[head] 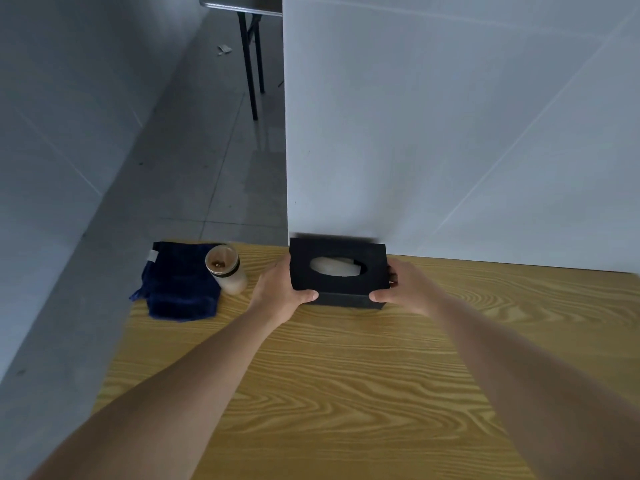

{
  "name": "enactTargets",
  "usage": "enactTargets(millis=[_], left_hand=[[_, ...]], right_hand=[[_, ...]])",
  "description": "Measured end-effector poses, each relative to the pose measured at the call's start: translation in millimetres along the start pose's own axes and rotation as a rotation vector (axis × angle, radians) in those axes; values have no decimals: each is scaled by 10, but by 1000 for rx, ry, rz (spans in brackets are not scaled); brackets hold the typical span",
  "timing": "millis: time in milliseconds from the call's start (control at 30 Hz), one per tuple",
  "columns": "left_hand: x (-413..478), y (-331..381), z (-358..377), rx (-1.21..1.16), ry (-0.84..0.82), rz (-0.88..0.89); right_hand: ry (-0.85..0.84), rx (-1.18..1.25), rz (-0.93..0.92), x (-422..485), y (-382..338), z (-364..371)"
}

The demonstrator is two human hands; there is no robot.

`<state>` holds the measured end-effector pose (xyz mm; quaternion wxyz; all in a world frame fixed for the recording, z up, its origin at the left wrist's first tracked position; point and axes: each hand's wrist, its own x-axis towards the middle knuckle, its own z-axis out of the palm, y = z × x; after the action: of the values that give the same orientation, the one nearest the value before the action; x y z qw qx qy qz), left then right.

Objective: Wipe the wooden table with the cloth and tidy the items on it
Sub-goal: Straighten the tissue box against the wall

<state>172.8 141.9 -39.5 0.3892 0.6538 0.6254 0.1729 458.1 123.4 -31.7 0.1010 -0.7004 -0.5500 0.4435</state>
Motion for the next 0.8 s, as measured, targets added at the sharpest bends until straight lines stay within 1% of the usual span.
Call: enactTargets(millis=[200,333,567,800], left_hand=[[54,-8,6,39,-17,-31],[102,2,-19,49,-17,-59],[137,-75,13,56,-7,-52],[177,-92,20,117,-42,-37]], right_hand=[[-1,-34,11,34,-11,-32],[4,-5,-7,69,-53,-39],[33,-38,-40,80,-33,-2],[33,-82,-30,131,22,-8]])
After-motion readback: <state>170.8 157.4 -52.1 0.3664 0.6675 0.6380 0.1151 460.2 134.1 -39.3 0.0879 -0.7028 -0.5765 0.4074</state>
